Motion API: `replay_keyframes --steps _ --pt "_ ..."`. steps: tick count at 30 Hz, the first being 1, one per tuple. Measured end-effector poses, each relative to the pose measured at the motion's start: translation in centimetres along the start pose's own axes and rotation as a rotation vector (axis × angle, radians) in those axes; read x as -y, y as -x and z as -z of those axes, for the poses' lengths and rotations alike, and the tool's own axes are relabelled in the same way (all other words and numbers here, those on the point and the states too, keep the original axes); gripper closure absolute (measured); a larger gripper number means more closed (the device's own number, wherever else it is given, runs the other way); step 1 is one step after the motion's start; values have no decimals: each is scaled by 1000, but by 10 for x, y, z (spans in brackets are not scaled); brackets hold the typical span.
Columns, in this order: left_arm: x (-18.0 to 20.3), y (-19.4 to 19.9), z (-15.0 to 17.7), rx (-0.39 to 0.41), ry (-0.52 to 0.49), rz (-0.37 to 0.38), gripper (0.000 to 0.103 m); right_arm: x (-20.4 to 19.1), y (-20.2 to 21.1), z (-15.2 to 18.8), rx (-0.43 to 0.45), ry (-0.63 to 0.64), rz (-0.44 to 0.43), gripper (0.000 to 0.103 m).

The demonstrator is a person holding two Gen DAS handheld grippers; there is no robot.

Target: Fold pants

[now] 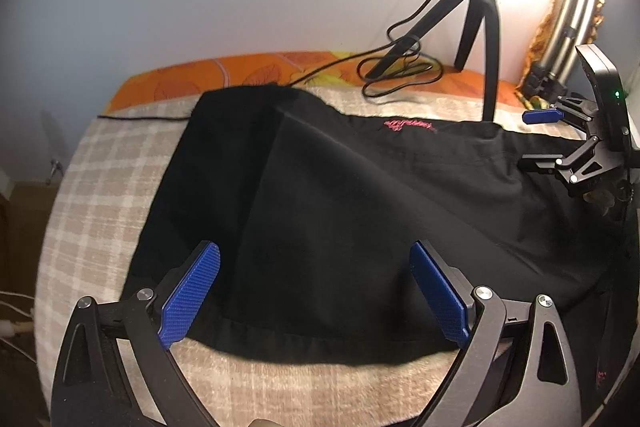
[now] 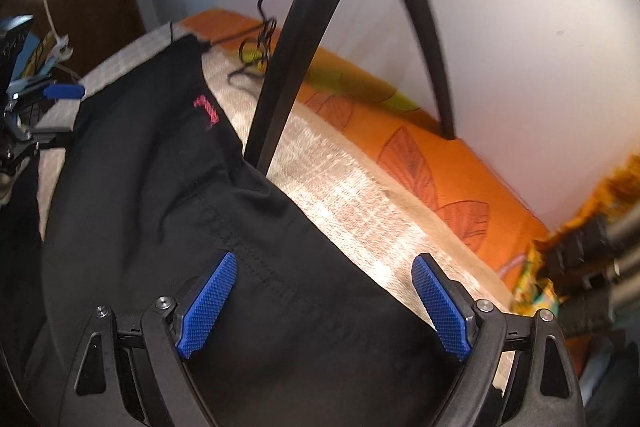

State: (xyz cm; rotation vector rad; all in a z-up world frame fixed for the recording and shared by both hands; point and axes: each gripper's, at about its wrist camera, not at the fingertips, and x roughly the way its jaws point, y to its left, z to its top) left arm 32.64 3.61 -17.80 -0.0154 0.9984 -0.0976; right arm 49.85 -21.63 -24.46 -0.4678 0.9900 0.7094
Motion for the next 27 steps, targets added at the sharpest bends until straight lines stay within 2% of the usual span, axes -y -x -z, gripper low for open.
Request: replay_keyframes --steps 3,6,7,8,10,13,16,21,27 --pt "-2 -7 2 -10 -6 -8 8 1 -10 0 -26 3 -44 17" --pt "-5 -13 3 -18 -2 -13 8 0 -7 1 -4 -12 -69 31" --pt "-6 -14 3 -21 3 -13 8 -1 -6 1 2 -12 -71 42" --pt "-7 -15 3 -21 6 -13 8 -2 -3 1 9 -21 -82 61" --pt "-9 -14 3 -17 13 -15 8 -5 0 0 13 -29 -105 86" --pt "-14 -4 0 -1 28 -9 8 -21 3 -2 0 1 -43 100" --pt "-21 12 -6 22 45 10 8 -36 17 -1 17 15 20 101" --pt "-35 29 -18 48 105 47 8 -61 72 10 144 15 73 102" --pt "-47 40 -32 43 212 137 6 -128 115 33 192 175 131 102"
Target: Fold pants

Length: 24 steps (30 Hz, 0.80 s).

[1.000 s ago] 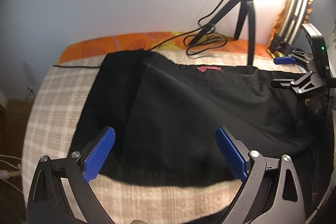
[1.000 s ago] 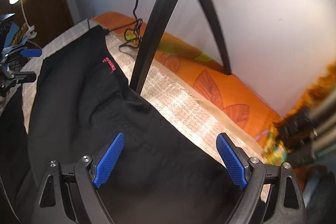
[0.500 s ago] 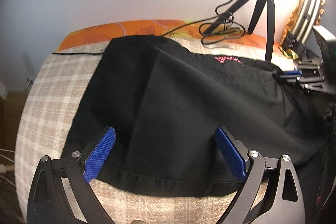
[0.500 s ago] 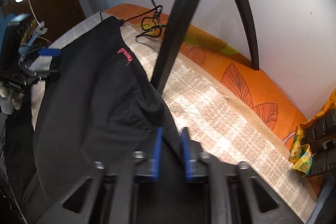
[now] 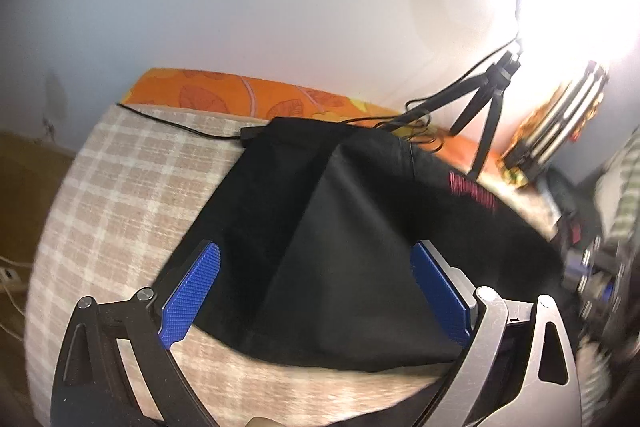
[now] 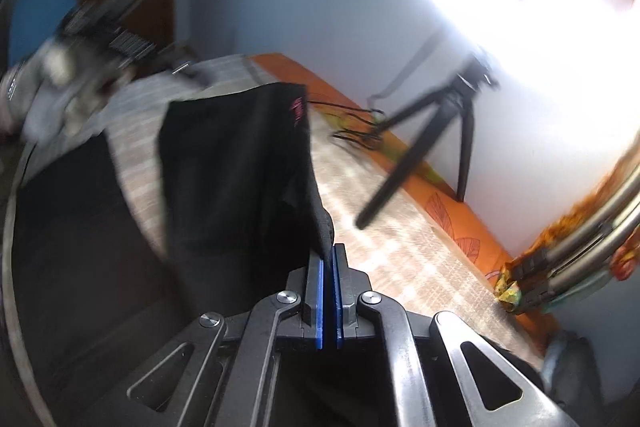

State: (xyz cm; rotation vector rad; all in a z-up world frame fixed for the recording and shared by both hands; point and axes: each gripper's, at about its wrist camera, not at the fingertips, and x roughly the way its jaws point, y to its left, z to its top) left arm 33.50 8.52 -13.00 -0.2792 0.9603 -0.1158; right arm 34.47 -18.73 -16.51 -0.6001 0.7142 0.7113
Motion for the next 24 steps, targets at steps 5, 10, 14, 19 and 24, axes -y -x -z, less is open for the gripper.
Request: replay_keyframes --steps 5,10,14,19,24 --pt "20 7 -7 -10 -7 41 6 -55 9 8 -10 93 -4 102" --pt "49 -3 -10 -83 -21 66 6 -78 5 17 -30 140 -19 102" --pt "75 -27 -5 -179 -79 50 6 -95 6 21 -22 172 -16 102" --pt "87 -65 5 -298 -84 -52 6 -104 13 23 -7 207 0 102" --pt "83 -90 20 -352 -66 -104 20 -105 21 23 3 216 18 102"
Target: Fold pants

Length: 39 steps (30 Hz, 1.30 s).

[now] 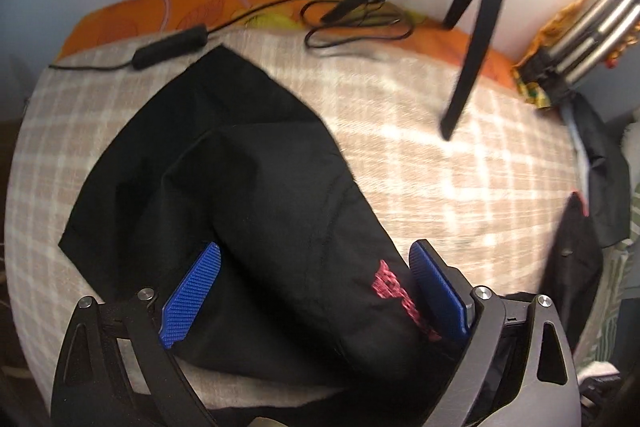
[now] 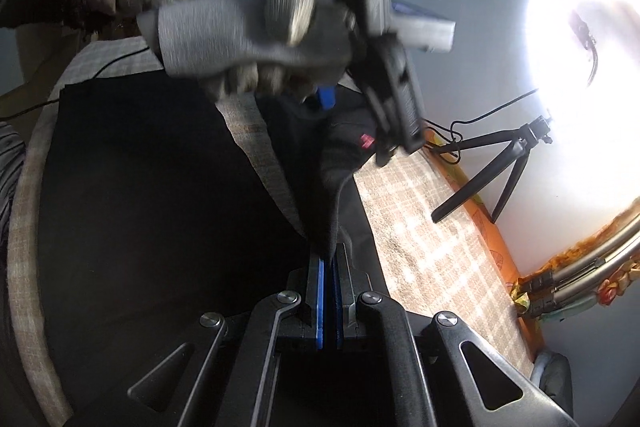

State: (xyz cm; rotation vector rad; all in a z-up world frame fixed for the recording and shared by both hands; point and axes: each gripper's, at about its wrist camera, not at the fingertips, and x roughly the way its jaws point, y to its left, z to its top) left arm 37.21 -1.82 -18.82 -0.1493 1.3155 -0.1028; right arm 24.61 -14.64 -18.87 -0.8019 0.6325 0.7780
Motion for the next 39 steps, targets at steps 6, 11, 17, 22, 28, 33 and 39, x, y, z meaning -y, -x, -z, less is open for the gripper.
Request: replay_keyframes --steps 6,11,17,22,28,33,39 --pt "-23 9 10 54 83 57 88 -1 15 -1 -4 -2 22 102" --pt "-29 56 26 181 58 100 93 4 30 -6 -3 -24 40 102" --pt "-35 107 63 299 60 155 93 -8 64 -12 -14 5 55 102" --pt "-46 126 113 344 94 225 93 -35 87 -10 -56 48 28 102" --pt "-63 122 179 322 120 249 85 -76 95 -1 -125 87 -27 102" --pt "-89 118 224 286 149 212 55 -112 90 18 -204 120 -59 102" --pt "-126 139 266 316 209 145 50 -124 75 37 -256 101 -78 102"
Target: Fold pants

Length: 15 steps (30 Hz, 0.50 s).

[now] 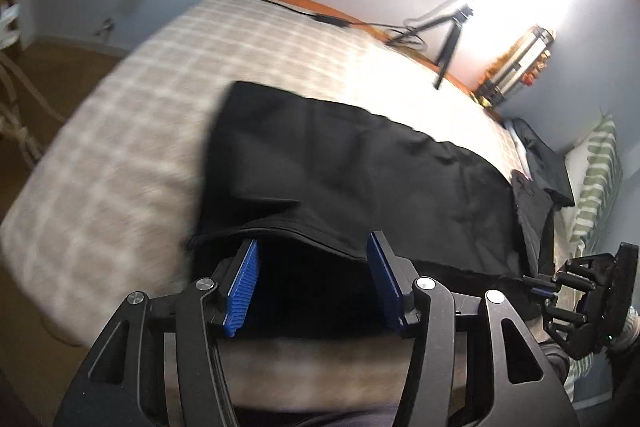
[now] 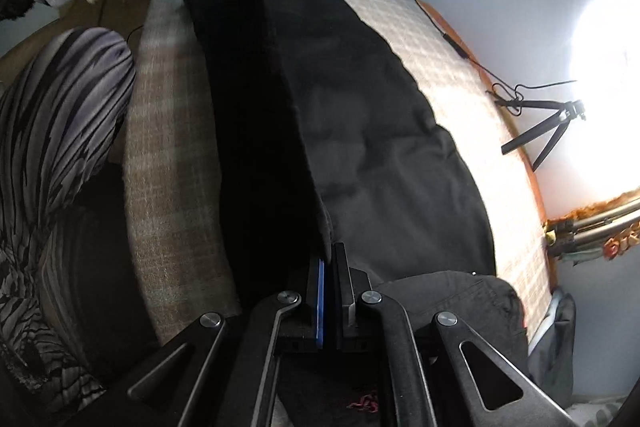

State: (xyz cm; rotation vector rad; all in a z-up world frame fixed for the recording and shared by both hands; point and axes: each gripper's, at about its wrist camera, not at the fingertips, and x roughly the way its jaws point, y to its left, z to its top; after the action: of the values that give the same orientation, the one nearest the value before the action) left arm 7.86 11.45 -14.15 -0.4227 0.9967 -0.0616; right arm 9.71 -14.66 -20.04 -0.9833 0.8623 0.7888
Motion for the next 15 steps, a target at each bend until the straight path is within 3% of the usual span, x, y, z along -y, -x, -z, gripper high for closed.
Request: replay_keyframes --steps 7,10,15 --pt "-49 16 5 24 119 -25 50 3 -1 -1 3 -41 18 102" --pt "-48 24 -2 68 114 -38 50 0 -2 0 -10 -29 25 102" --pt "-46 23 -8 73 58 -38 50 2 -4 5 -39 -47 25 103"
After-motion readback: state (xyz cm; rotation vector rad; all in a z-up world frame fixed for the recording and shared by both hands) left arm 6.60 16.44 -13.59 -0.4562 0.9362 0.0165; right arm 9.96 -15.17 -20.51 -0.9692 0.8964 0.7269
